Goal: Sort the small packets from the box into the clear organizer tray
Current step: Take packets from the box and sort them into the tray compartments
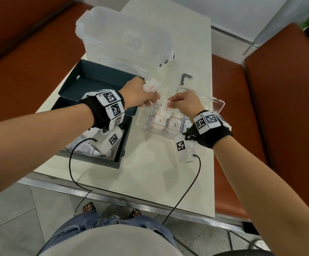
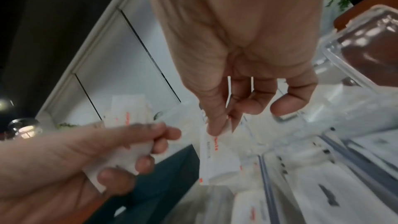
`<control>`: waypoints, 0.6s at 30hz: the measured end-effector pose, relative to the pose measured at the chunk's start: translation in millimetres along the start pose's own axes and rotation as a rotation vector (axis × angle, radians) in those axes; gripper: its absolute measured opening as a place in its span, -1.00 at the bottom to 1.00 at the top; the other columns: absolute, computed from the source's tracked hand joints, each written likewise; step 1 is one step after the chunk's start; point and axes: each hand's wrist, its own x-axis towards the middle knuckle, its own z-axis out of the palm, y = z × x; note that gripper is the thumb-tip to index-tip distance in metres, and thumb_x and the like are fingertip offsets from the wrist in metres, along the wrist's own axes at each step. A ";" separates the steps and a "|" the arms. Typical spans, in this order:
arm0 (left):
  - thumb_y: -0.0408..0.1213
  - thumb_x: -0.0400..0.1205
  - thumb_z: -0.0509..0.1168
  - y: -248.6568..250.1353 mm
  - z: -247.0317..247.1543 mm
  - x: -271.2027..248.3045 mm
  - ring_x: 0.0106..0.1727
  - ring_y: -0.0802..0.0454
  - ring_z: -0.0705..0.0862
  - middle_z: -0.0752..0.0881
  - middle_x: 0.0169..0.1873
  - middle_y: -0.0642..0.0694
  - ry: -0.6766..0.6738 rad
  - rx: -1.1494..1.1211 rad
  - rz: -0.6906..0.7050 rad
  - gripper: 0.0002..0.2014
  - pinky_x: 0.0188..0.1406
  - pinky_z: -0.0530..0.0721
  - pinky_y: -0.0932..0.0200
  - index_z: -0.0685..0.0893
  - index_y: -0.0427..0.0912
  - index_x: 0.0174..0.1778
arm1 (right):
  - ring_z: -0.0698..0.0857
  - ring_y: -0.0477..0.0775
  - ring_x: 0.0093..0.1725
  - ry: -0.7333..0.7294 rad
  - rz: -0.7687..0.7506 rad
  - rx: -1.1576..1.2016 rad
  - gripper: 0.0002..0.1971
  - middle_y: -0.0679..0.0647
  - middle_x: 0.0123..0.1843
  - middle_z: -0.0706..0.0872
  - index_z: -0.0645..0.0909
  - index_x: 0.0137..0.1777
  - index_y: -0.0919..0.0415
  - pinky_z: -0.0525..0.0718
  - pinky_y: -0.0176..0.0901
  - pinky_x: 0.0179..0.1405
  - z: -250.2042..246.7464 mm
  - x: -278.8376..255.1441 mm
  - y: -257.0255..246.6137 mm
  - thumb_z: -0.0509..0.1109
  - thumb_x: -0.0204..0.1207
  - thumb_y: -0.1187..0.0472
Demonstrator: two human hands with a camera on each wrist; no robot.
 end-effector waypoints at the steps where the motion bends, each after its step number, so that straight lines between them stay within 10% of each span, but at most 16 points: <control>1: -0.24 0.56 0.47 -1.2 -1.6 0.1 -0.31 0.10 0.71 0.82 -0.18 -0.12 0.005 -0.006 -0.004 -0.75 -0.38 0.62 0.28 0.76 -0.33 0.06 | 0.64 -0.02 -0.08 -0.005 0.016 -0.017 -0.81 0.09 -0.12 0.74 0.78 0.07 0.26 0.54 -0.23 0.00 5.0 -0.7 2.7 0.53 0.46 0.29; 9: -0.27 0.58 0.44 -2.8 -7.2 -3.3 -0.30 0.05 0.70 0.81 -0.12 -0.17 0.029 -0.013 -0.018 -0.76 -0.43 0.59 0.29 0.75 -0.34 0.08 | 0.65 0.04 -0.11 0.007 0.031 -0.209 -0.83 0.22 -0.01 0.79 0.77 0.03 0.34 0.58 -0.21 -0.12 30.7 -5.2 9.6 0.50 0.48 0.29; 18: 0.03 0.67 0.30 -2.1 -8.1 -5.8 -0.33 0.07 0.71 0.82 -0.16 -0.16 0.070 -0.057 -0.038 -0.58 -0.50 0.57 0.34 0.75 -0.32 0.05 | 0.60 0.18 0.17 0.036 -0.030 -0.528 -0.81 0.10 0.14 0.65 0.67 0.02 0.17 0.40 0.11 0.25 42.3 -9.9 8.3 0.53 0.44 0.21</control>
